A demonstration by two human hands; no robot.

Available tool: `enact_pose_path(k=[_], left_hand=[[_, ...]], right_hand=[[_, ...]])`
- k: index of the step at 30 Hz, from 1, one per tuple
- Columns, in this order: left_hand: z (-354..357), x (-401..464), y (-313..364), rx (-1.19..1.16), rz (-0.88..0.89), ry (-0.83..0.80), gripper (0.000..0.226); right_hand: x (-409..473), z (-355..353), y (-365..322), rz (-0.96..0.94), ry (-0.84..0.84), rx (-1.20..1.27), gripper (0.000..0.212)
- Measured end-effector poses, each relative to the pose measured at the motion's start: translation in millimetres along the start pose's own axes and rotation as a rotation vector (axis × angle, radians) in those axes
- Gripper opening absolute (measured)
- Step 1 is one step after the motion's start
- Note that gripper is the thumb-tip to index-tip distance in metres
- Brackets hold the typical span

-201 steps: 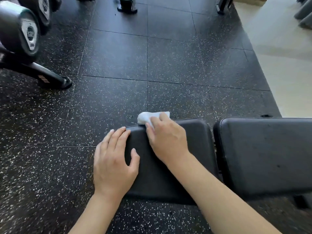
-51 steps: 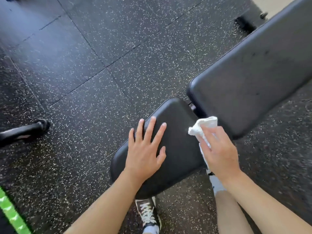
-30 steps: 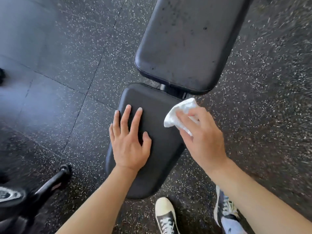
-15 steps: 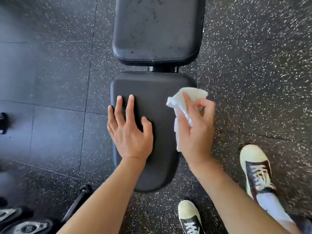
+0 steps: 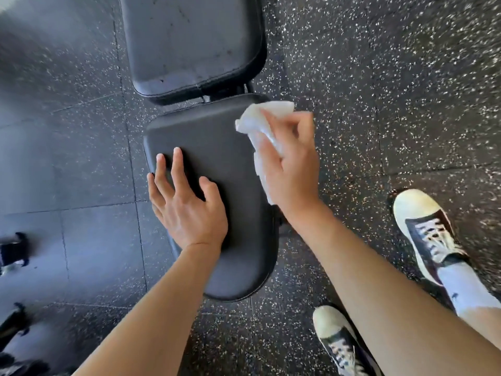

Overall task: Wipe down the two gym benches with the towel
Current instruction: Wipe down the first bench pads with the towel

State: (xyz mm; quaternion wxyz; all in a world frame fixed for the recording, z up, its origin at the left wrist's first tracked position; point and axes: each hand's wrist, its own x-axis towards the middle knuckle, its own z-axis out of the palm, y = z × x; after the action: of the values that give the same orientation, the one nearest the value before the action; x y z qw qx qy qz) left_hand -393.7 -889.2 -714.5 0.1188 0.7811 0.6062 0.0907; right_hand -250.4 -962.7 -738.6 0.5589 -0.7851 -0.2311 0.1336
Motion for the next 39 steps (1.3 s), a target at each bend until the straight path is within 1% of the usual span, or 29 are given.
enact_pose_path(k=[2,4,5,7,10,12,15,17,19,20,22,23,25,28,31,35,37,39], left_hand=[[-1,1,0,0.008,0.005,-0.005,0.069],[-1,1,-1,0.013,0.006,-0.005,0.069],[-1,1,-1,0.012,0.007,-0.006,0.069],[0,0,-1,0.008,0.003,-0.008,0.069],[0,1,-2,0.005,0.002,-0.006,0.069],[0,1,-3,0.005,0.006,-0.001,0.069],[0,1,-1,0.012,0.007,0.0,0.07],[0,2,-1,0.02,0.007,0.001,0.07],[0,1,-2,0.023,0.01,0.0,0.07],[1,1,-2,0.022,0.012,0.0,0.07],[1,1,-3,0.023,0.012,0.004,0.069],[1,1,-3,0.023,0.013,0.006,0.069],[1,1,-2,0.022,0.01,0.003,0.069],[1,1,-2,0.022,0.011,0.005,0.069],[0,2,-1,0.015,0.005,0.007,0.069],[1,1,-1,0.018,0.006,0.007,0.069],[3,2,-4,0.03,0.004,0.009,0.069],[3,2,-6,0.033,0.015,0.012,0.068]], right_hand=[[19,6,-1,0.063,0.063,0.006,0.024],[7,7,-1,0.121,0.106,0.025,0.021],[-10,5,-1,0.151,0.1,0.035,0.02],[-58,-4,-1,0.179,0.044,0.046,0.017],[-129,-15,-2,0.223,-0.059,0.069,0.022],[-142,-15,-3,0.255,-0.069,0.058,0.024],[-101,-9,-7,0.199,-0.04,0.083,0.02],[-50,1,-7,0.155,0.055,0.096,0.017],[2,10,-3,0.212,0.126,0.116,0.01],[20,13,-1,0.234,0.142,0.119,0.013],[28,15,2,0.235,0.148,0.111,0.015],[17,13,1,0.222,0.138,0.098,0.013],[-32,5,0,0.189,0.083,0.074,0.014],[-129,-12,0,0.195,-0.052,0.046,0.021],[-176,-19,2,0.152,-0.146,0.01,0.03],[-145,-21,0,0.062,-0.198,-0.078,0.029],[-105,-16,-2,0.034,-0.166,-0.085,0.026],[-50,-5,-7,-0.004,-0.093,-0.136,0.024]])
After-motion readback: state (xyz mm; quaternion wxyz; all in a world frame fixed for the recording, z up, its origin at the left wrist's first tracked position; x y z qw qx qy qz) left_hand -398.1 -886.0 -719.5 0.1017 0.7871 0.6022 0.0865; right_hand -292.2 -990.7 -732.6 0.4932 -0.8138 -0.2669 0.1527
